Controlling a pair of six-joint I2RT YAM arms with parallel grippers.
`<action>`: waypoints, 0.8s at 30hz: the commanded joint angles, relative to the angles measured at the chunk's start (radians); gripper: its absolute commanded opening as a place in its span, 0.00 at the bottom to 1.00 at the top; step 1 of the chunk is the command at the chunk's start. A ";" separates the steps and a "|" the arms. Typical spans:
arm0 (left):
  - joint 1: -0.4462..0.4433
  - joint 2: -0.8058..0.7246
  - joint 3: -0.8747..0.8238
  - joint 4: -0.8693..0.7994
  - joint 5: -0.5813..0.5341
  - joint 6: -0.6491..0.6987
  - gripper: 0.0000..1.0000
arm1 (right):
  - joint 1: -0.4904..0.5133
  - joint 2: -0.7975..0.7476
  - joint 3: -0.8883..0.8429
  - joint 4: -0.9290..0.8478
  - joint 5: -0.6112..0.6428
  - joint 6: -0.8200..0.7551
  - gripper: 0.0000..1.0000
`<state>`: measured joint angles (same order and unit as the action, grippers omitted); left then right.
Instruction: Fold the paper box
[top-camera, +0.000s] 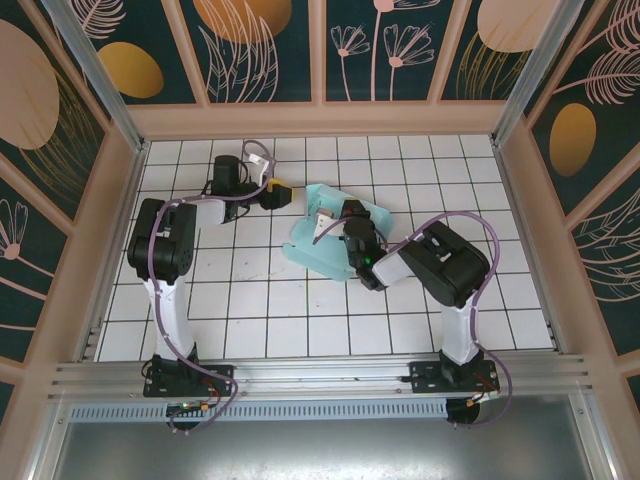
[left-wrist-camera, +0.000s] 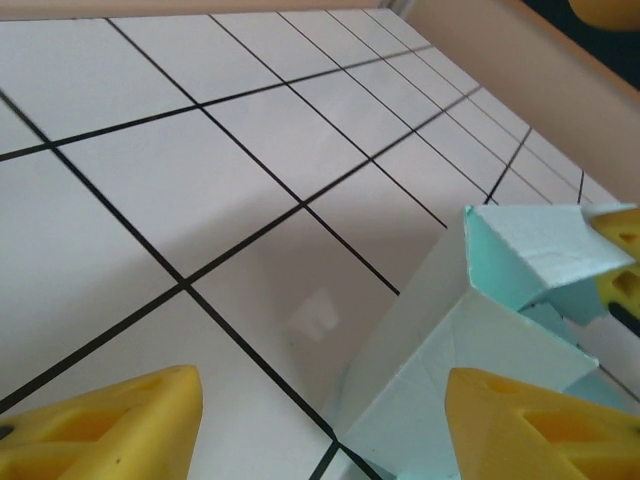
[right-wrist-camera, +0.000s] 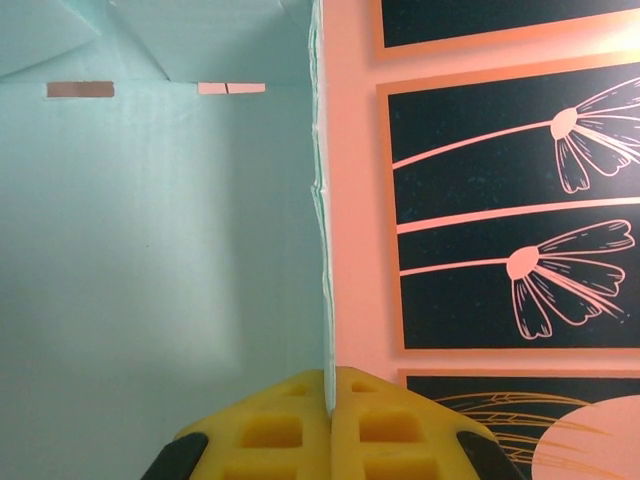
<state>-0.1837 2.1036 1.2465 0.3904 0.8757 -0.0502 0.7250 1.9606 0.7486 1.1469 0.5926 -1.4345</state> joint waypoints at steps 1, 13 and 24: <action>-0.006 0.013 0.032 -0.121 0.089 0.128 0.66 | -0.007 -0.059 -0.020 -0.018 -0.037 0.068 0.00; -0.009 -0.192 -0.319 0.156 0.043 0.006 0.72 | 0.003 -0.171 -0.096 -0.072 -0.162 0.148 0.00; -0.022 -0.320 -0.573 0.340 0.003 -0.093 0.72 | 0.113 -0.202 -0.173 -0.017 -0.100 0.088 0.00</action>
<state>-0.1970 1.8408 0.6994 0.6521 0.8818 -0.1307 0.8143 1.7966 0.6010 1.0756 0.4728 -1.3365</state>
